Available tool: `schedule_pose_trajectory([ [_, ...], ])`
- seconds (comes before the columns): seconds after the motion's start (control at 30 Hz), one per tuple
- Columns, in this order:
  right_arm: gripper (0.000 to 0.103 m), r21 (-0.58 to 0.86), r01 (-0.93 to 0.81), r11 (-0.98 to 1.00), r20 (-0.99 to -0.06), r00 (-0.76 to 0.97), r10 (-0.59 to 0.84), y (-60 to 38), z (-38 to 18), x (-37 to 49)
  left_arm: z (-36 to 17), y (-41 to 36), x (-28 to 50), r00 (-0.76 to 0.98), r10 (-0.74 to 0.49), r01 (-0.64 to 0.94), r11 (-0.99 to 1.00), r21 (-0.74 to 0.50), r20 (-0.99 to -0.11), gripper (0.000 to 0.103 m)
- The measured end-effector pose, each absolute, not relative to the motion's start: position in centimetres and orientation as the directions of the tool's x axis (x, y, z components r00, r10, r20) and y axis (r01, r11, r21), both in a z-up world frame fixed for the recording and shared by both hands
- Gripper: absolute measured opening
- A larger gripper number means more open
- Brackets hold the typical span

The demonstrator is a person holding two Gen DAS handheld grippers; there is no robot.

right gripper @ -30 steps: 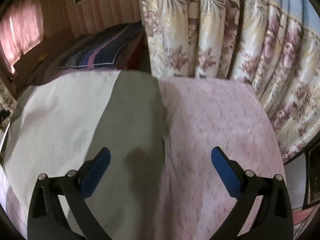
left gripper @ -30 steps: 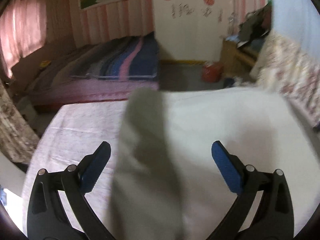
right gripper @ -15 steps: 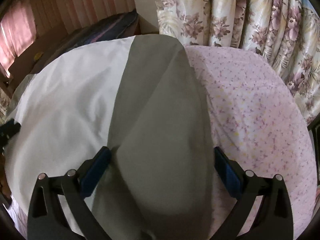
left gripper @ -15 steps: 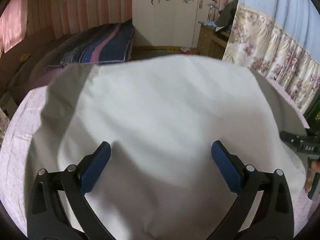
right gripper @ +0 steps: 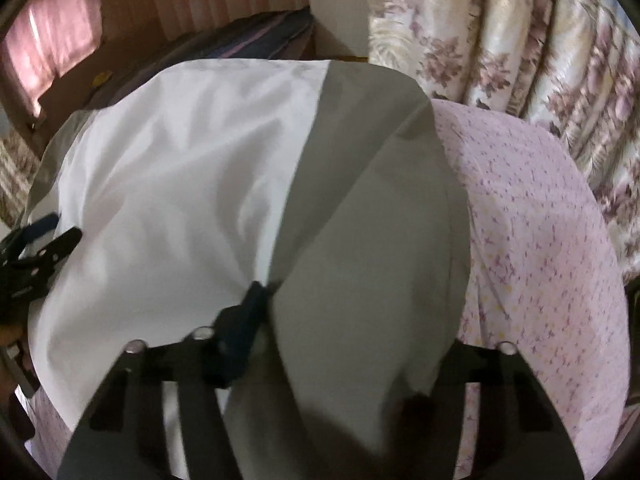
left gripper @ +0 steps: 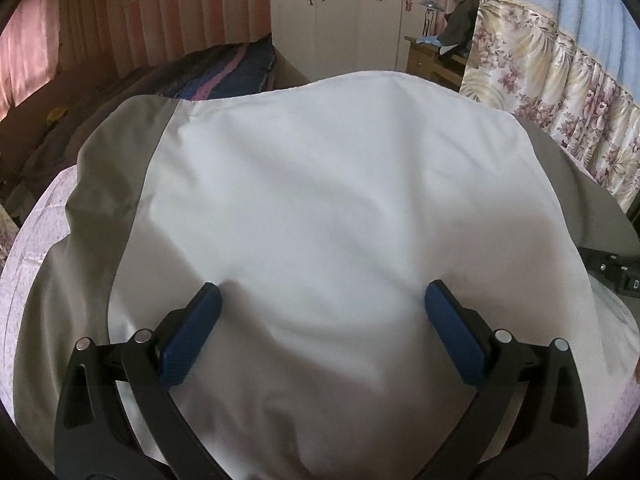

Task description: Fold large clothes

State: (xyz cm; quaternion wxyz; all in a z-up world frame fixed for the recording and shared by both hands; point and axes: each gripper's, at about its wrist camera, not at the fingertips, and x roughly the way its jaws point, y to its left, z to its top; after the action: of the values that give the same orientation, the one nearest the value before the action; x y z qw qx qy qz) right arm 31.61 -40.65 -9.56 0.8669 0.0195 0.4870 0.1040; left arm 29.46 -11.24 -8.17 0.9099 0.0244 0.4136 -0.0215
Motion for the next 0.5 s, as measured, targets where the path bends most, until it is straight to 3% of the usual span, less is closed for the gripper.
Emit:
schedule_pose_trajectory([
  [0.03,0.034,0.132,-0.157,0.979,-0.839,0.508,0.194,-40.8,-9.2,31.6,-8.2,-11.2,29.4,0.657,-0.013,0.058,0.998,0.034,-0.754,0.100],
  [0.13,0.016,0.191,-0.146,0.971,-0.817,0.524,0.239,-41.7,-7.3,31.5,-8.2,-11.5,29.6,0.655,0.003,0.054,0.997,0.051,-0.755,0.100],
  [0.5,0.011,0.234,-0.247,0.940,-0.736,0.587,0.338,-37.0,1.5,30.7,-8.3,-10.7,29.4,0.652,-0.029,0.054,0.999,0.008,-0.758,0.100],
])
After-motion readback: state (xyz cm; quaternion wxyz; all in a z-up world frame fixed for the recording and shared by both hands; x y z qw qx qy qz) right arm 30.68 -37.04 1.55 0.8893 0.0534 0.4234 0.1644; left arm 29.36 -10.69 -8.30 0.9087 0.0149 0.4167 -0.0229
